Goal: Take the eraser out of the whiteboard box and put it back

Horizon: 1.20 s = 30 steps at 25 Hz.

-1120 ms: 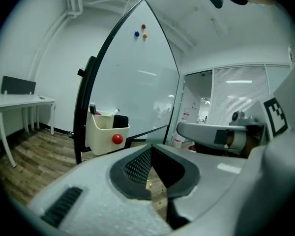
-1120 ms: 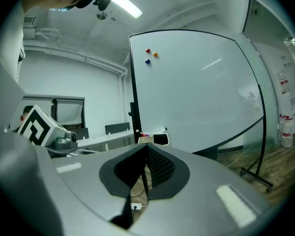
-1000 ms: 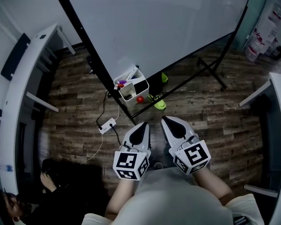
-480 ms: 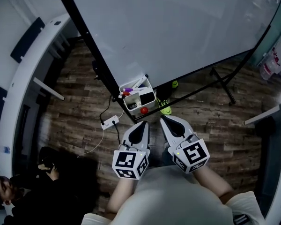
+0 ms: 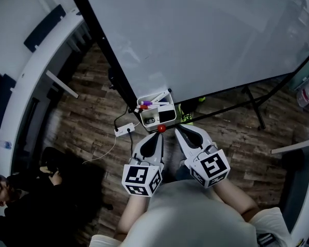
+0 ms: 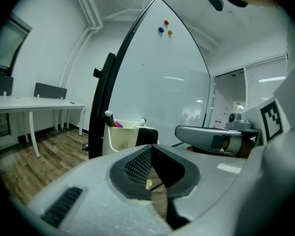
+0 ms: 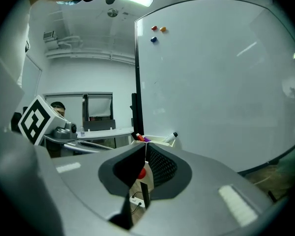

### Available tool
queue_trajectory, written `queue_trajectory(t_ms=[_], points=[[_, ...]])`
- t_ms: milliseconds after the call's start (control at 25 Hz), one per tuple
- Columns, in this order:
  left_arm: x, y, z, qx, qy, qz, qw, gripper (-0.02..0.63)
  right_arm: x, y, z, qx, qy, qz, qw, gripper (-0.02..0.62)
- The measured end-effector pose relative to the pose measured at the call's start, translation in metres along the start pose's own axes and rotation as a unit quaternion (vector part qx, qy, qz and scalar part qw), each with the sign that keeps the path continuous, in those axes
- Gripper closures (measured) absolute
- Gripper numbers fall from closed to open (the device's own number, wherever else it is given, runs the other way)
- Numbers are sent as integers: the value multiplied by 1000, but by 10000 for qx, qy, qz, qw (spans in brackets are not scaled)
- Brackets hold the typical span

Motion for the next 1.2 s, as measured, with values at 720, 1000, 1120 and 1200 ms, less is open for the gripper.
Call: queue_trajectory(t_ms=[720,1000,1120,1200], points=[[-16,2,7,272,883,-173,9956,605,-43,6,-40,371,798,264,9958,366],[-19,2,7,368,1147,-236,9924,604,-57,6,-49,504,1049,303,9927,329],[-21,1,8,435,1224,-245,9912,605,-62,5,-52,559,1150,303,9913,321],[-22,0,8,498,1265,-245,9904,604,-64,5,-54,589,1229,308,9902,319]])
Point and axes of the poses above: the fingertips, and each gripper's own axes: x backward along the fingers, z to its left, y out of its top, the point moved 9 cm from there along x, backward along the fingers, and after that the axes turned 6 degrees about y, right-handed, at the moved point
